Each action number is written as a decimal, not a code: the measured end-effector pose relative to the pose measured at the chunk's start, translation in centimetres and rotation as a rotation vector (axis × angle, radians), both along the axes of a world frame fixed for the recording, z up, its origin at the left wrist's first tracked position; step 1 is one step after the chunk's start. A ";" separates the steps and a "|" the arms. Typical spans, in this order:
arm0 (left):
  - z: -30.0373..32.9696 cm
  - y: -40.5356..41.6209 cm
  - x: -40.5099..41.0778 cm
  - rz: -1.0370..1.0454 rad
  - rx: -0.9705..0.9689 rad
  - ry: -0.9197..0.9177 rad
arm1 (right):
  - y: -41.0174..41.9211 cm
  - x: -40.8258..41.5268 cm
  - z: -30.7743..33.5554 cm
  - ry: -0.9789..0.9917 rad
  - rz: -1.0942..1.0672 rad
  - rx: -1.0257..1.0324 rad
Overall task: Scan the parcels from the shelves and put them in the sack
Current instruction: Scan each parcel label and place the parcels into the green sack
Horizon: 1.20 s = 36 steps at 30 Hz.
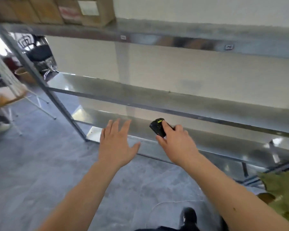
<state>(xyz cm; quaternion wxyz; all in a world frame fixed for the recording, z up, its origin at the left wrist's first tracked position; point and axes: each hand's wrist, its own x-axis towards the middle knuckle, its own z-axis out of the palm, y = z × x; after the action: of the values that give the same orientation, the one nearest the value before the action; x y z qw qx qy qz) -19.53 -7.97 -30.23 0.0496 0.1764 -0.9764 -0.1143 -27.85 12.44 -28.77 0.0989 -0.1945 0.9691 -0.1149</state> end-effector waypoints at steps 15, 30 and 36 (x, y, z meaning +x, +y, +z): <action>8.0 -15.4 -2.2 0.077 -0.010 0.207 | -16.2 -5.6 9.4 0.234 0.251 0.004; 15.8 -28.0 -18.7 -0.085 -0.080 0.381 | -26.9 -19.2 18.6 0.435 0.280 0.017; 21.9 -31.9 -24.3 -0.227 -0.117 0.530 | -29.8 -23.3 23.7 0.520 0.203 0.001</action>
<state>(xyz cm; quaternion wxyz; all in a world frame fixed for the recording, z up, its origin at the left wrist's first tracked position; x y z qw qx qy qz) -43.88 -39.88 -8.37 0.3000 0.0268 -0.9478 -0.1047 -51.17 -17.38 -5.09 -0.1418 -0.3135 0.9376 -0.0502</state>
